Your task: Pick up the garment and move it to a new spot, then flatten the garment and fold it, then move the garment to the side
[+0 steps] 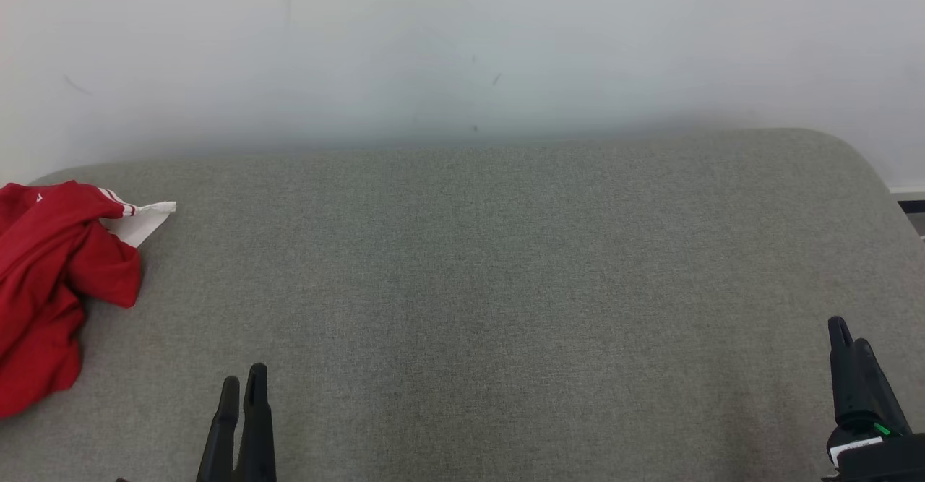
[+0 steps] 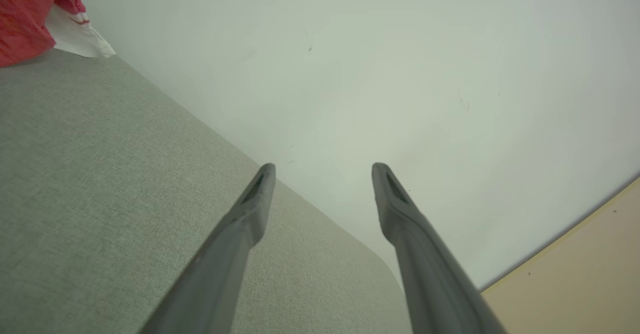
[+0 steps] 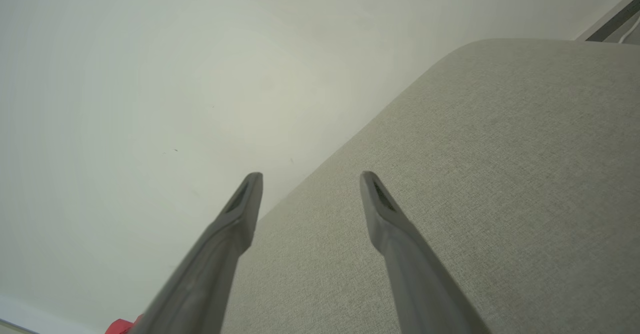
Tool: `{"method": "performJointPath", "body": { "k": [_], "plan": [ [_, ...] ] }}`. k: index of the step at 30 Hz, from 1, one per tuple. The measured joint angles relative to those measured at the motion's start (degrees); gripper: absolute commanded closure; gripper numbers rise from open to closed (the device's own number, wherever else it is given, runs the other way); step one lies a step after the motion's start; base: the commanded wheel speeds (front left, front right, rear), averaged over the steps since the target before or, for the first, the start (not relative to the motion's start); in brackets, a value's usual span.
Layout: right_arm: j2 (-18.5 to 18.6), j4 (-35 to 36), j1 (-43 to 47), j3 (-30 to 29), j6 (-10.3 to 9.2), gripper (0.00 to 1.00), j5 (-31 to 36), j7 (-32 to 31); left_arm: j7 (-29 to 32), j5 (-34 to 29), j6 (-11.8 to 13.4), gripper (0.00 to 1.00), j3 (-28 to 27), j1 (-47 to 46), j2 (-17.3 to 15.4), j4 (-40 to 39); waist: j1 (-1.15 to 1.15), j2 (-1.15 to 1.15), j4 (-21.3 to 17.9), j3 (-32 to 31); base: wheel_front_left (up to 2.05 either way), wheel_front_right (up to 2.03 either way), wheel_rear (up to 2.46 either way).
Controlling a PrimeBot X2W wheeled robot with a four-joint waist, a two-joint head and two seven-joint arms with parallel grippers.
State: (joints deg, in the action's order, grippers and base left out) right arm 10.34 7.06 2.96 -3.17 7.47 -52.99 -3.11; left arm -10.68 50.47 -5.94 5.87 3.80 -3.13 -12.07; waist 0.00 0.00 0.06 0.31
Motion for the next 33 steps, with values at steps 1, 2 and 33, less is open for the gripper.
{"method": "performJointPath", "body": {
  "k": [1, 2, 33],
  "plan": [
    [0.29, 0.07, -0.36, 0.38, 0.00, 0.00, 1.35, 0.27, -0.11, -1.53, 0.08, 0.00, 0.13, -0.34, -0.01, -0.03, 0.00, 0.00, 0.04, -0.03, 0.00, 0.00, 0.00],
    [0.56, 0.20, -0.73, 0.80, 0.00, 0.00, 2.75, 0.66, -0.21, -3.41, 0.37, 0.00, 0.29, -0.68, -0.08, -0.04, 0.00, 0.00, 0.07, -0.05, 0.00, 0.00, 0.00],
    [1.79, -5.47, -5.94, 8.77, 0.00, 0.00, 27.48, 8.31, -1.99, -30.84, 10.67, 0.00, 8.65, -8.50, -6.68, 8.64, 0.00, 0.00, 0.47, -0.31, 0.00, 0.00, 0.00]
  ]
}}
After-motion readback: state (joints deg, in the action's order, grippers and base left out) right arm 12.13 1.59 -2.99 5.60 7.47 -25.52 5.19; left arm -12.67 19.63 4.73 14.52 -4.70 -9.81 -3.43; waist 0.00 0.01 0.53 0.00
